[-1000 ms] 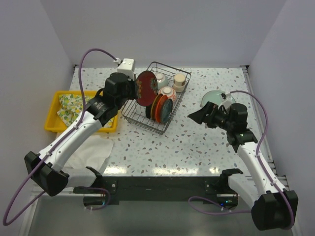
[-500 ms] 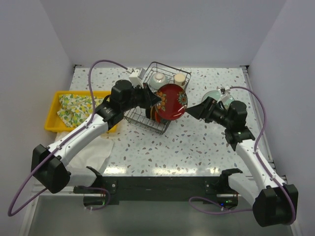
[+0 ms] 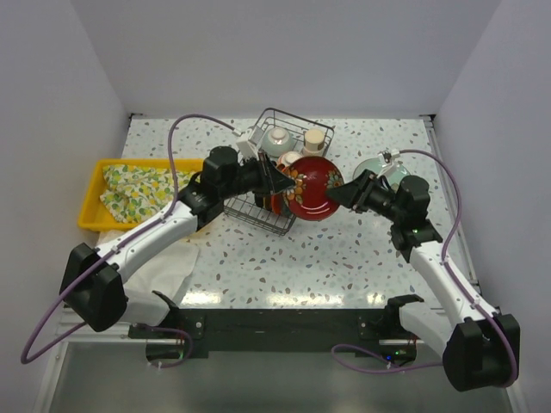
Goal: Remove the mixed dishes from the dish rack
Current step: Place the plate on the plate.
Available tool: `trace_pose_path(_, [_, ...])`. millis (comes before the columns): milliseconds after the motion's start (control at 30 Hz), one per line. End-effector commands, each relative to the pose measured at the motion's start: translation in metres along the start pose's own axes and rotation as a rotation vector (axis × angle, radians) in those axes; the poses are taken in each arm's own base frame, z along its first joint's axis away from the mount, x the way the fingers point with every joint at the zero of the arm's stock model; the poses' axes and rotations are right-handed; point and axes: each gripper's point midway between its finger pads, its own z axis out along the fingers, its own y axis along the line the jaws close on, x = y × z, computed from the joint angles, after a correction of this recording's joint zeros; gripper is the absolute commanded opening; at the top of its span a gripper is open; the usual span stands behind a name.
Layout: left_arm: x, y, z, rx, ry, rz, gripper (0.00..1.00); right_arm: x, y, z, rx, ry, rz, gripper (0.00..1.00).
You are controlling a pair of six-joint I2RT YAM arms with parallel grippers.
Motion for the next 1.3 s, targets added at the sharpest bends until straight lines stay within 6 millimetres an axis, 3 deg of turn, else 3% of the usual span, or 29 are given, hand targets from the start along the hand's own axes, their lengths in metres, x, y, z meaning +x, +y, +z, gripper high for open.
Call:
trace_pose_path(0, [-0.022, -0.032, -0.002, 0.123, -0.083, 0.012, 0.0, -0.001, 0.009, 0.0, -0.046, -0.009, -0.019, 0.18])
trace_pose_path(67, [-0.022, -0.027, -0.004, 0.097, -0.09, 0.029, 0.0, 0.001, 0.004, 0.0, -0.022, -0.006, -0.022, 0.0])
trace_pose_path(133, [-0.022, -0.022, -0.005, 0.074, -0.093, 0.049, 0.0, 0.002, 0.002, -0.002, -0.009, -0.001, -0.023, 0.0])
trace_pose_path(200, [-0.025, -0.016, -0.009, 0.036, -0.112, 0.067, 0.08, 0.0, 0.003, -0.003, -0.005, -0.008, -0.039, 0.0])
trace_pose_path(433, [-0.041, 0.01, -0.028, -0.132, -0.191, 0.184, 0.65, -0.016, 0.004, -0.008, 0.029, -0.051, -0.062, 0.0])
trace_pose_path(533, [-0.048, 0.024, -0.048, -0.242, -0.216, 0.249, 0.84, -0.032, -0.001, -0.012, 0.057, -0.086, -0.055, 0.0])
trace_pose_path(600, [-0.053, 0.032, -0.059, -0.305, -0.233, 0.308, 0.91, -0.043, -0.01, -0.017, 0.097, -0.102, -0.042, 0.0])
trace_pose_path(700, [-0.061, 0.051, -0.083, -0.44, -0.267, 0.38, 0.95, -0.064, -0.017, -0.02, 0.16, -0.144, -0.048, 0.0])
trace_pose_path(767, [-0.059, 0.059, -0.095, -0.49, -0.265, 0.409, 0.95, -0.072, -0.029, -0.02, 0.213, -0.16, -0.024, 0.0])
trace_pose_path(1000, [-0.058, 0.088, -0.137, -0.677, -0.294, 0.505, 0.95, -0.126, -0.072, -0.033, 0.34, -0.285, 0.073, 0.0])
trace_pose_path(1133, [-0.053, 0.095, -0.15, -0.707, -0.302, 0.526, 0.95, -0.149, -0.112, -0.047, 0.413, -0.367, 0.173, 0.0])
trace_pose_path(1267, [-0.044, 0.1, -0.155, -0.713, -0.292, 0.528, 0.95, -0.157, -0.157, -0.063, 0.474, -0.434, 0.279, 0.0])
